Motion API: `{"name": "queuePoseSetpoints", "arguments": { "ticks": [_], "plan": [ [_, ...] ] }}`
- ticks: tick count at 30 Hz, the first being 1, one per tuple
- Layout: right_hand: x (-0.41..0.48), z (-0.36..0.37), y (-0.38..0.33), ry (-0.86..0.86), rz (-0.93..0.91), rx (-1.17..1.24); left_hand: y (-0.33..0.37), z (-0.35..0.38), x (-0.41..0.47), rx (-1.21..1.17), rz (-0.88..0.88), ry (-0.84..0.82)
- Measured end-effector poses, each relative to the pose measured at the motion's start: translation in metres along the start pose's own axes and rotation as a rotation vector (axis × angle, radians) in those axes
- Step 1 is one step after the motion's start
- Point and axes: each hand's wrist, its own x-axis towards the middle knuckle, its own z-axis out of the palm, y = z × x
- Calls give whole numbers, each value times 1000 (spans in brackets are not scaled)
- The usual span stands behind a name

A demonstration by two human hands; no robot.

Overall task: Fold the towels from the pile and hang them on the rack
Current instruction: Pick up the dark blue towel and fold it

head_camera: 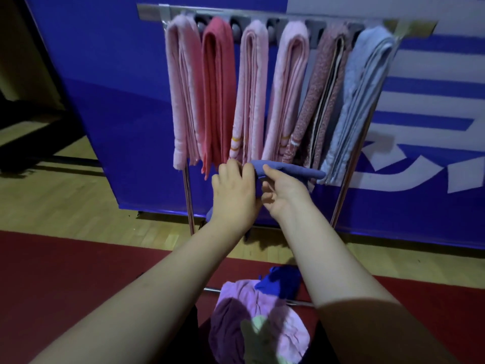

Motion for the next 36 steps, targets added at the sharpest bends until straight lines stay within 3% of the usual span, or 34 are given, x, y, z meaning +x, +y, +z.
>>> {"name": "queuePoseSetpoints", "arguments": {
  "ticks": [5, 8, 10, 15, 19, 23, 33, 36],
  "plan": [
    [-15, 9, -16, -95, 74, 94, -1, -16, 25, -75, -19, 69],
    [-22, 8, -26, -116, -17, -125, -7, -23, 38, -134, 17, 76],
    [-25, 8, -31, -88, -213, -420, -12, -27, 45, -124, 29, 74],
    [-30, 13, -48, 145, -951, -1249, -15, -42, 62, -157, 10, 79],
    [-30, 32, -56, 141, -1185, -1698, -12, -61, 77, -171, -5, 92],
    [-33, 62, -70, 119, -1154, -1699, -18, -83, 96, -176, -1, 122],
    [-35, 141, -95, 152, -1290, -1616, -65, -119, 148, -89, -3, 367],
    [-35, 163, -100, 167, -1311, -1602, -78, -124, 157, -47, -45, 362]
  ]
}}
